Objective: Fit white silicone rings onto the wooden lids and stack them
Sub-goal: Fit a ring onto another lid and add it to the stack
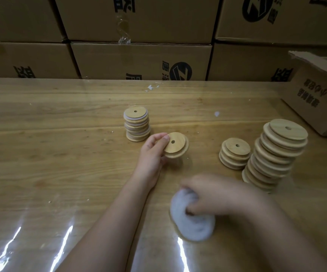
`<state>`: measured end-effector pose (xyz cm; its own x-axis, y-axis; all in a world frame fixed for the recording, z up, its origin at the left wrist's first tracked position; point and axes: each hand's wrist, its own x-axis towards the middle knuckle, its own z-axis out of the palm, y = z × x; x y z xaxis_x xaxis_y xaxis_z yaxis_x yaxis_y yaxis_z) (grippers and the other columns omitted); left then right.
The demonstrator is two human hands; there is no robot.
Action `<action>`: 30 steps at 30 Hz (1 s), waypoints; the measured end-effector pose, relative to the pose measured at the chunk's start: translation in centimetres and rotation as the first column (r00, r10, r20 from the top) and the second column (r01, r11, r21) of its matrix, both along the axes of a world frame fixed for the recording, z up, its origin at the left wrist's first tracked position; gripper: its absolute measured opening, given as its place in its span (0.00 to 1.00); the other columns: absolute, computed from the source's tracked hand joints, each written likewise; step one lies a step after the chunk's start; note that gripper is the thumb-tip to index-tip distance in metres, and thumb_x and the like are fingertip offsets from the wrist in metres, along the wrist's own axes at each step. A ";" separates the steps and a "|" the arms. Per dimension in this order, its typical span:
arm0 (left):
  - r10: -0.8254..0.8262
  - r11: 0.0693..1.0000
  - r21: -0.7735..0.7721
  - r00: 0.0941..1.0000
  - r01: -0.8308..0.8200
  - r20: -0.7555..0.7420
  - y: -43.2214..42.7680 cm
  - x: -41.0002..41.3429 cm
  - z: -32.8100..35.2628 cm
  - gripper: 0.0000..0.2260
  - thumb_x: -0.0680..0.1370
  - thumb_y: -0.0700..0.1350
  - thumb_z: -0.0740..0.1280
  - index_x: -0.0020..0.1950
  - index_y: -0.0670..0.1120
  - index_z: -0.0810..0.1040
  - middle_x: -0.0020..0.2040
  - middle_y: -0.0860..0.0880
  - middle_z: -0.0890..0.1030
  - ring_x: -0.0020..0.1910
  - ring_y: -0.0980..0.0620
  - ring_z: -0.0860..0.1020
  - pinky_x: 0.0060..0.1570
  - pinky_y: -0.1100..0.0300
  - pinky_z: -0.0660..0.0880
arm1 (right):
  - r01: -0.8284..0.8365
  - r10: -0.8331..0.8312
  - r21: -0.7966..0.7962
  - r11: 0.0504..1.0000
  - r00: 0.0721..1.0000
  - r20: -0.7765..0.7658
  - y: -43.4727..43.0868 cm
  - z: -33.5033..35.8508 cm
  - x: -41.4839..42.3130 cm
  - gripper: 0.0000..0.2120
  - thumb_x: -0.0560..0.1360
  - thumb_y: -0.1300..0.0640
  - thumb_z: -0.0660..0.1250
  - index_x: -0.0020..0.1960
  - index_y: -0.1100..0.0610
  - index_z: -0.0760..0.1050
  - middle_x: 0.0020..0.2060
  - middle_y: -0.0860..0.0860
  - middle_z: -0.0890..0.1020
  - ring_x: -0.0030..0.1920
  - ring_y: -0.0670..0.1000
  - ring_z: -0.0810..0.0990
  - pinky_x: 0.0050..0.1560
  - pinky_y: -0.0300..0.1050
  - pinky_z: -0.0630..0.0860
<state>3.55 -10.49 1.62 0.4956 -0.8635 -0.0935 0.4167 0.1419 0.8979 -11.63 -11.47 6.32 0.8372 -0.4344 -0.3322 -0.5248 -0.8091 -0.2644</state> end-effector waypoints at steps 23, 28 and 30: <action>0.104 0.990 -0.103 0.990 -0.094 0.097 -0.3 0.7 -0.7 0.09 0.74 0.33 0.68 0.50 0.45 0.77 0.36 0.54 0.83 0.37 0.60 0.79 0.39 0.67 0.74 | 0.210 -0.280 0.186 0.960 0.684 0.674 -4.2 -5.0 0.8 0.07 0.70 0.57 0.72 0.40 0.49 0.74 0.48 0.42 0.75 0.53 0.41 0.68 0.52 0.30 0.63; 0.078 0.992 -0.114 0.960 -0.049 0.269 -0.3 0.3 -0.7 0.12 0.73 0.31 0.67 0.53 0.44 0.78 0.41 0.51 0.83 0.39 0.59 0.80 0.40 0.68 0.75 | 0.171 -0.479 0.452 0.875 0.427 0.767 -4.3 -4.8 1.0 0.10 0.71 0.62 0.71 0.41 0.47 0.75 0.36 0.39 0.78 0.38 0.39 0.74 0.41 0.30 0.70; 0.062 0.995 -0.093 0.933 -0.031 0.354 -0.3 0.2 -0.7 0.14 0.74 0.31 0.67 0.54 0.47 0.78 0.46 0.46 0.83 0.44 0.56 0.80 0.45 0.65 0.76 | 0.179 -0.537 0.506 0.844 0.292 0.792 -4.5 -4.7 1.4 0.12 0.71 0.64 0.70 0.43 0.46 0.76 0.38 0.41 0.80 0.40 0.41 0.77 0.43 0.32 0.72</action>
<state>3.71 -10.83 0.93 0.5224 -0.8359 0.1688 0.0632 0.2354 0.9698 -10.23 -15.94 1.58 0.4790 -0.8137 0.3293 -0.0496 -0.3996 -0.9153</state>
